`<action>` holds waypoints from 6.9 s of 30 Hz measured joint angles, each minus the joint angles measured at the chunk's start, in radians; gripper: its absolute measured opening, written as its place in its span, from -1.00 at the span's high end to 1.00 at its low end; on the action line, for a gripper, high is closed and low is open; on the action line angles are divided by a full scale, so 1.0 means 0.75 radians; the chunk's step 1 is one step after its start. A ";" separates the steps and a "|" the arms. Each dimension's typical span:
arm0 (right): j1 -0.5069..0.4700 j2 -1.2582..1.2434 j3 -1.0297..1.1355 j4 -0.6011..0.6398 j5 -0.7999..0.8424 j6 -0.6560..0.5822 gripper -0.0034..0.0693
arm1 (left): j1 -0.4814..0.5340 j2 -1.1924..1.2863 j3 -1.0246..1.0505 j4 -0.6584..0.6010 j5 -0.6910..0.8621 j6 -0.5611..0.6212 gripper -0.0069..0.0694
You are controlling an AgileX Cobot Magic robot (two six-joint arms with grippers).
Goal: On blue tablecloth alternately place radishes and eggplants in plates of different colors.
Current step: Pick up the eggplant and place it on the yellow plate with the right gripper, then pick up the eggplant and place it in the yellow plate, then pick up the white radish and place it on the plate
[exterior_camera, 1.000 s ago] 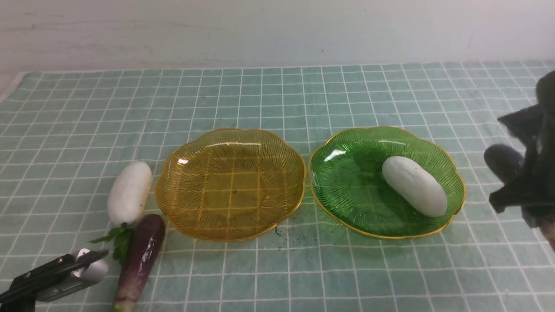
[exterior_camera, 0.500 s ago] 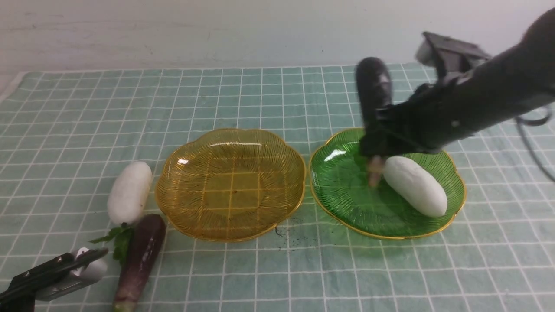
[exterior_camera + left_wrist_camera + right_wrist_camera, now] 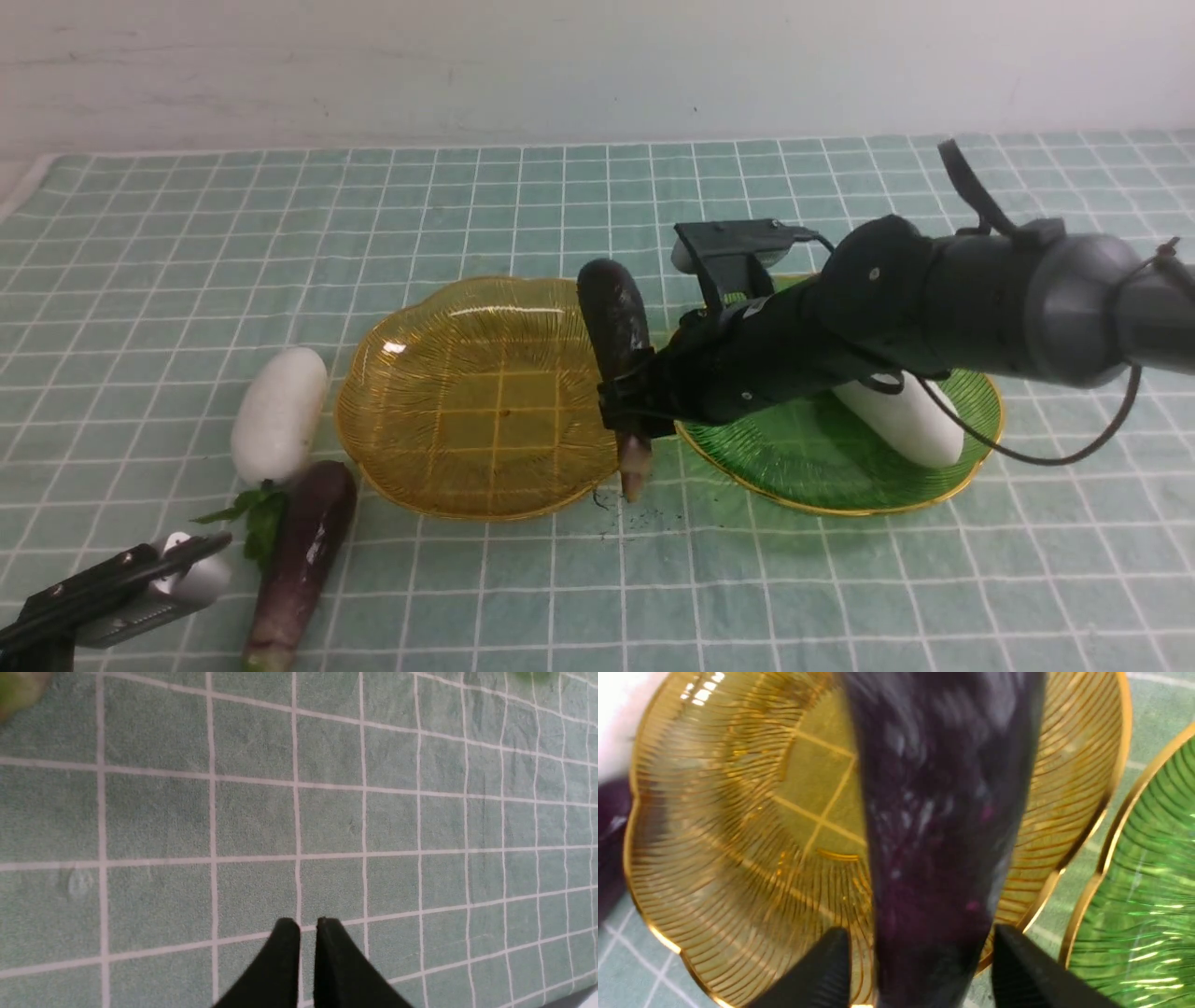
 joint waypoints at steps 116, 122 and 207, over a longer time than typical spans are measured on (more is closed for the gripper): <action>-0.545 -1.321 0.524 -0.556 1.002 0.206 0.95 | -0.208 1.419 -1.260 0.317 -0.070 -0.299 -0.56; -0.545 -1.321 0.524 -0.558 1.002 0.206 0.95 | -0.162 1.419 -1.480 0.527 0.137 -0.290 -0.51; -0.545 -1.319 0.524 -0.553 0.951 0.176 0.95 | -0.036 1.782 -1.621 1.195 0.243 -0.539 -0.59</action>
